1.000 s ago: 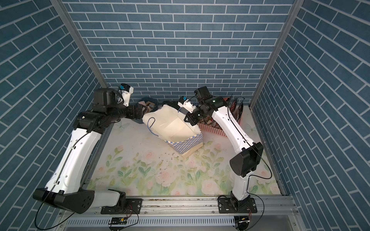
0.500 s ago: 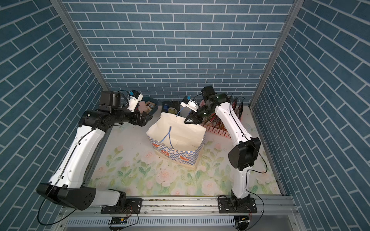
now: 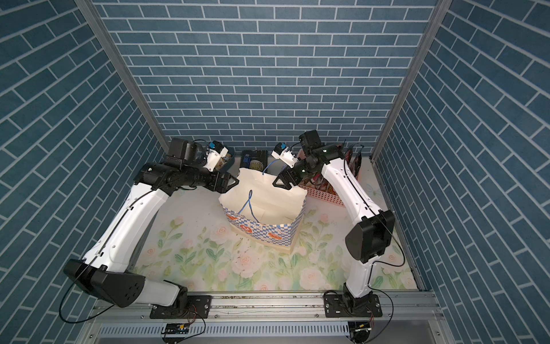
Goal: Place the condiment packets inside the bag
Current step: Adjust the paper bag at the center of the board.
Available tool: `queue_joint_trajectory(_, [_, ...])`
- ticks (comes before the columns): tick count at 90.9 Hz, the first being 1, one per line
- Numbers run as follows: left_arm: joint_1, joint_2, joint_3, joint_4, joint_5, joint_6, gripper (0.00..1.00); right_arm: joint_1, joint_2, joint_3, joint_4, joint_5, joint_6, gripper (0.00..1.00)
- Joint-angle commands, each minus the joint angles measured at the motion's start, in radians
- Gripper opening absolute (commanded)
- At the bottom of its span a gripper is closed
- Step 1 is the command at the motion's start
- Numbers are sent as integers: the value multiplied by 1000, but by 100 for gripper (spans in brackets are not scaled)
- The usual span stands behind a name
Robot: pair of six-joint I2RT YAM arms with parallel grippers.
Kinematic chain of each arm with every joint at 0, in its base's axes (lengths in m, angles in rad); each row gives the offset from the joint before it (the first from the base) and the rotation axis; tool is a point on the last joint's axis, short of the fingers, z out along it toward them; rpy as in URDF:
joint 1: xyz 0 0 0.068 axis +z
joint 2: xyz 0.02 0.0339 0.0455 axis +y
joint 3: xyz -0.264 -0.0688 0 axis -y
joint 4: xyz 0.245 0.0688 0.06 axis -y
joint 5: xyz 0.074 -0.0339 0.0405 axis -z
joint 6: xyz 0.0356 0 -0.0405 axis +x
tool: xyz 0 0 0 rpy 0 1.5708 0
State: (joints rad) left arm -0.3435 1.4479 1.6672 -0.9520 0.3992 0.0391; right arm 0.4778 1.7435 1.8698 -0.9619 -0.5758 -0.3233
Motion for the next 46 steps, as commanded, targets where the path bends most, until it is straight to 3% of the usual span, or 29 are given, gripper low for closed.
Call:
queue_joint_trajectory(1, [-14, 29, 7, -69, -141, -37, 88, 2, -222, -122, 186, 105, 135, 99])
queue_joint_trajectory(24, [-28, 106, 38, -66, -178, -42, 75, -20, -511, -356, 316, 365, 353, 100])
queue_joint_trajectory(46, [-33, 169, 96, -24, -180, -82, 44, -199, -591, -362, 242, 607, 601, 99])
